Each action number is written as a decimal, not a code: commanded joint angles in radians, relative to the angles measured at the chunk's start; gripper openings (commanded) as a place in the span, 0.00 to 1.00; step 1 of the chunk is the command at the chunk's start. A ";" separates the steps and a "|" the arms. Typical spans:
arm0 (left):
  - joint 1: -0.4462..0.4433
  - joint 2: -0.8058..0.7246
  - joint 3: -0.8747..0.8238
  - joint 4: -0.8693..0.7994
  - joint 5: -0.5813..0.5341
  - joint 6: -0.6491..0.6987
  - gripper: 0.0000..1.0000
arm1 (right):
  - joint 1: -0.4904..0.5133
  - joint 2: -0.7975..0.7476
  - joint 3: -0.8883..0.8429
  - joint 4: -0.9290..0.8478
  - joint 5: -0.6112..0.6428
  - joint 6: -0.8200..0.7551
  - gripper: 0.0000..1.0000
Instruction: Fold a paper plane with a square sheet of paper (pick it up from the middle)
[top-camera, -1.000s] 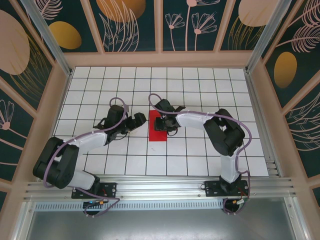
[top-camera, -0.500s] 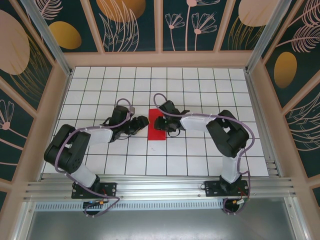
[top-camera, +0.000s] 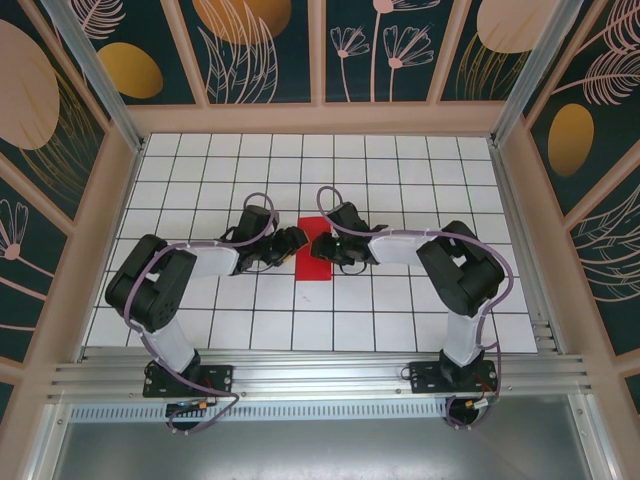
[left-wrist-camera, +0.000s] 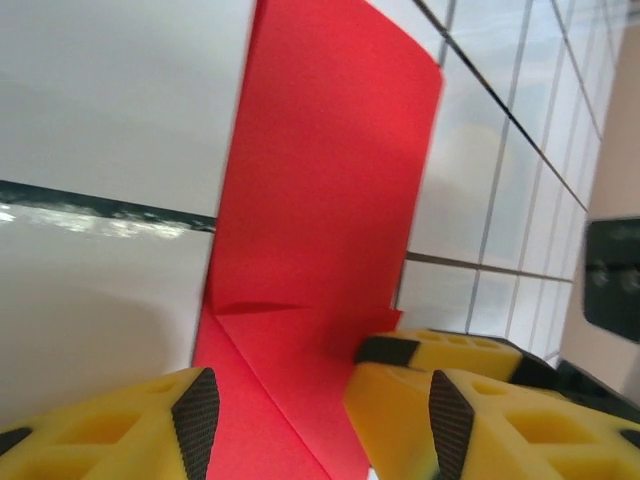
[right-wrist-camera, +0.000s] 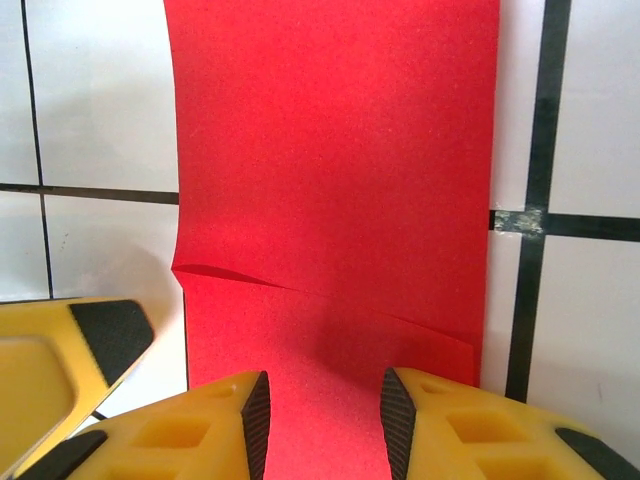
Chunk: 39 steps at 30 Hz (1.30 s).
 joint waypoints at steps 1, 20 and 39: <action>-0.019 0.021 0.043 -0.104 -0.064 -0.020 0.64 | 0.001 0.000 -0.045 -0.051 -0.029 0.024 0.38; -0.045 0.077 0.157 -0.181 -0.074 -0.035 0.57 | 0.000 -0.002 -0.084 -0.013 -0.056 0.002 0.34; -0.044 0.083 0.082 -0.038 -0.024 -0.011 0.32 | -0.011 -0.018 -0.089 -0.015 -0.072 0.019 0.23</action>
